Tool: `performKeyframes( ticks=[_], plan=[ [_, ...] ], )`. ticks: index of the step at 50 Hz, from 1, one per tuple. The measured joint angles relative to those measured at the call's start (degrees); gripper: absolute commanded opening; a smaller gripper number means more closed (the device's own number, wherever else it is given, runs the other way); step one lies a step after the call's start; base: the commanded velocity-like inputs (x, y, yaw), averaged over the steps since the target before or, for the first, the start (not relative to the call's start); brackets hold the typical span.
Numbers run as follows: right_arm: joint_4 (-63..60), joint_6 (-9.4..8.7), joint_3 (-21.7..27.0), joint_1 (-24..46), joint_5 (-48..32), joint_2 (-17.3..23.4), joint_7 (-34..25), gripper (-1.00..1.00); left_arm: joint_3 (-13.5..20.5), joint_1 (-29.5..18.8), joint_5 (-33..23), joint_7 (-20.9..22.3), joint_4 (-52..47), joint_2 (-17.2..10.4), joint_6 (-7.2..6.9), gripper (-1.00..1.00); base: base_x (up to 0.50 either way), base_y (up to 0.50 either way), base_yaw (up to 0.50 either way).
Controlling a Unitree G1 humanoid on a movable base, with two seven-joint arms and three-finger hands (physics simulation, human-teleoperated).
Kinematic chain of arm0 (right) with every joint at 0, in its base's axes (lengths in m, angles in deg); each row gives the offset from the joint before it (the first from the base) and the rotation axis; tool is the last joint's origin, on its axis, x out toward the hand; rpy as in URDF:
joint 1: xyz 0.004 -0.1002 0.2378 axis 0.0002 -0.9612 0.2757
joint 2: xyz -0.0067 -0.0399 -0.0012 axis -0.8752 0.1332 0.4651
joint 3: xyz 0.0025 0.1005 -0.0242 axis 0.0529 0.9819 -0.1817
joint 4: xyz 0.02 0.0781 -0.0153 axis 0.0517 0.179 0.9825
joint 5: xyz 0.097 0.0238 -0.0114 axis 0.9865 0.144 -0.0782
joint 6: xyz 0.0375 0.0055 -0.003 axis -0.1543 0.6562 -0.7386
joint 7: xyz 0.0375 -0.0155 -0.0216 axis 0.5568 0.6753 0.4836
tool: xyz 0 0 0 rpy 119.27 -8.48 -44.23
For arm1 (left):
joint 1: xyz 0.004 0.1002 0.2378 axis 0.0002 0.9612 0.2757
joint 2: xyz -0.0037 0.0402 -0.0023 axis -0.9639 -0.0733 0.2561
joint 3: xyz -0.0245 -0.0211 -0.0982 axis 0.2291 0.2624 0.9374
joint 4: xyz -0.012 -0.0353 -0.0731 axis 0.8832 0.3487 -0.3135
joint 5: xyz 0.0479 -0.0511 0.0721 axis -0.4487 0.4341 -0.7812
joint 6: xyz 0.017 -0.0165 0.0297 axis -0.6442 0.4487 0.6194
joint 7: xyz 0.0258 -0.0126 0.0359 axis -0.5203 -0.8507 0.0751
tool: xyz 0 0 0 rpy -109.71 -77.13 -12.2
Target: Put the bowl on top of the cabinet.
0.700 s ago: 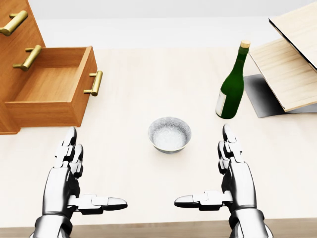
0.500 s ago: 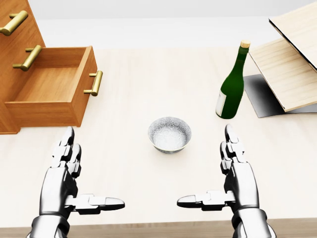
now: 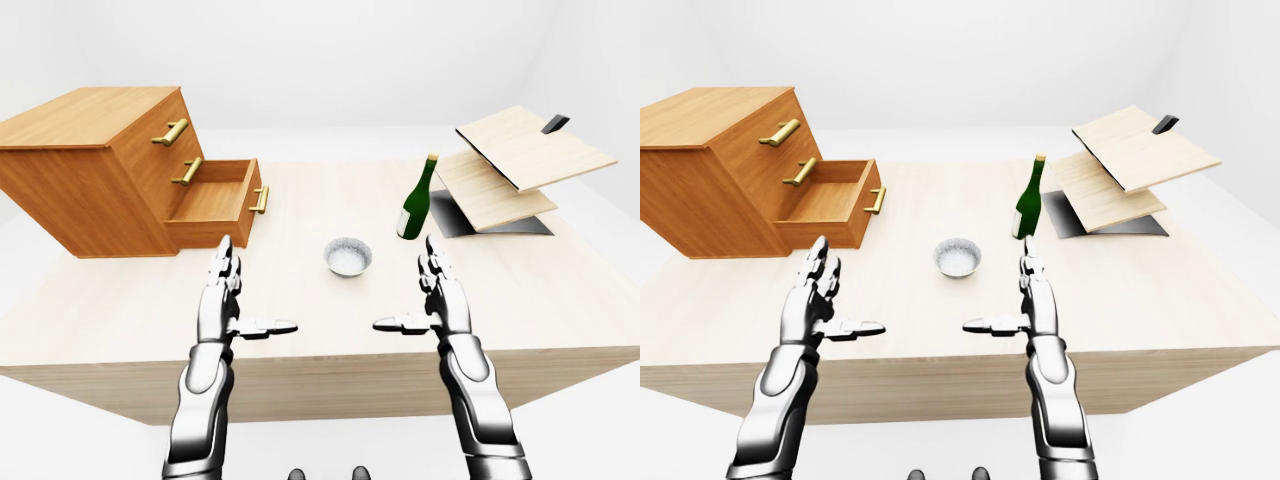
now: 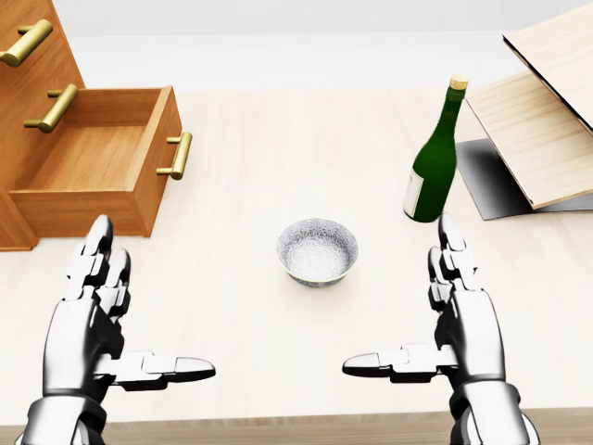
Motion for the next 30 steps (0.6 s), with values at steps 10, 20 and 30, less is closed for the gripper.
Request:
performKeyframes(
  ticks=[10,20,30],
  plan=[
    [-4.19,0.0,0.59,-0.21,-0.08,0.17,-0.24,1.0,1.31,0.49,0.91,0.75,-6.32,-0.34,0.0,1.0,0.0,0.0,0.0],
    [-7.74,0.0,0.71,-0.61,-0.12,0.19,-1.12,1.0,3.13,0.85,2.07,1.66,-13.52,-0.74,0.0,1.0,0.0,0.0,0.0],
    [-10.39,0.0,1.03,-0.77,0.11,0.23,-1.63,1.0,5.39,0.78,3.47,2.39,-19.97,-1.22,0.0,1.0,0.0,0.0,0.0]
  ],
)
